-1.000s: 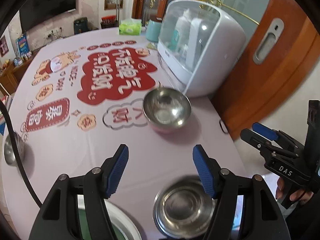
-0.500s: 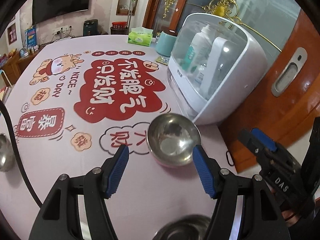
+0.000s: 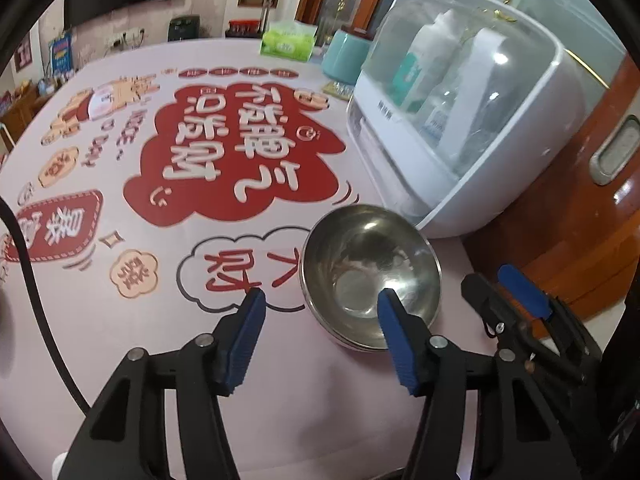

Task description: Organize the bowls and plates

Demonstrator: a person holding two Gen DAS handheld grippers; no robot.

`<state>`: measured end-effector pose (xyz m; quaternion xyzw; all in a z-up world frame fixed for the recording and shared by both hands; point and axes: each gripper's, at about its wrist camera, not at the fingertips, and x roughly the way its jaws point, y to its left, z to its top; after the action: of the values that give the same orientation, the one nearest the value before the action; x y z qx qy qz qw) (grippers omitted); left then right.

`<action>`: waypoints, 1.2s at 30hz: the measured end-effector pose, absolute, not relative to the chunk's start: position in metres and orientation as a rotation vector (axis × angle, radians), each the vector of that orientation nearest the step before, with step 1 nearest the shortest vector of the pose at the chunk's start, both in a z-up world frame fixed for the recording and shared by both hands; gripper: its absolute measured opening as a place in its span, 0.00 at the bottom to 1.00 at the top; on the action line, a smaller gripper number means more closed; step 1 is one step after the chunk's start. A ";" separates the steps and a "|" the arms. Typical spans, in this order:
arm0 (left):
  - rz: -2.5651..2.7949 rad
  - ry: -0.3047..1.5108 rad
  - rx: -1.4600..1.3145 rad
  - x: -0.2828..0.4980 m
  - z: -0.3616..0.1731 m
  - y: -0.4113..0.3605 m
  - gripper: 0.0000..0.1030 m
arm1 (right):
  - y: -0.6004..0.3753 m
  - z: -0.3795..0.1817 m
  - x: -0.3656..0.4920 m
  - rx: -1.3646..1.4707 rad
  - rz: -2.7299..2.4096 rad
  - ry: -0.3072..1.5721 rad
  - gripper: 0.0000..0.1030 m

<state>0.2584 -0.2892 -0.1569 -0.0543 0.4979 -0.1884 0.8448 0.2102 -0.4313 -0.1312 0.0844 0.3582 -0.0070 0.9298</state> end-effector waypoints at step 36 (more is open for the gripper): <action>-0.427 1.182 -0.122 0.281 -0.206 -0.303 0.24 | -0.425 -0.167 0.233 0.114 -0.026 0.864 0.14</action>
<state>0.2811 -0.3028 -0.2065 -0.0568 0.5526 -0.1995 0.8072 0.2330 -0.4250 -0.1673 0.0554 0.4184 -0.0124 0.9065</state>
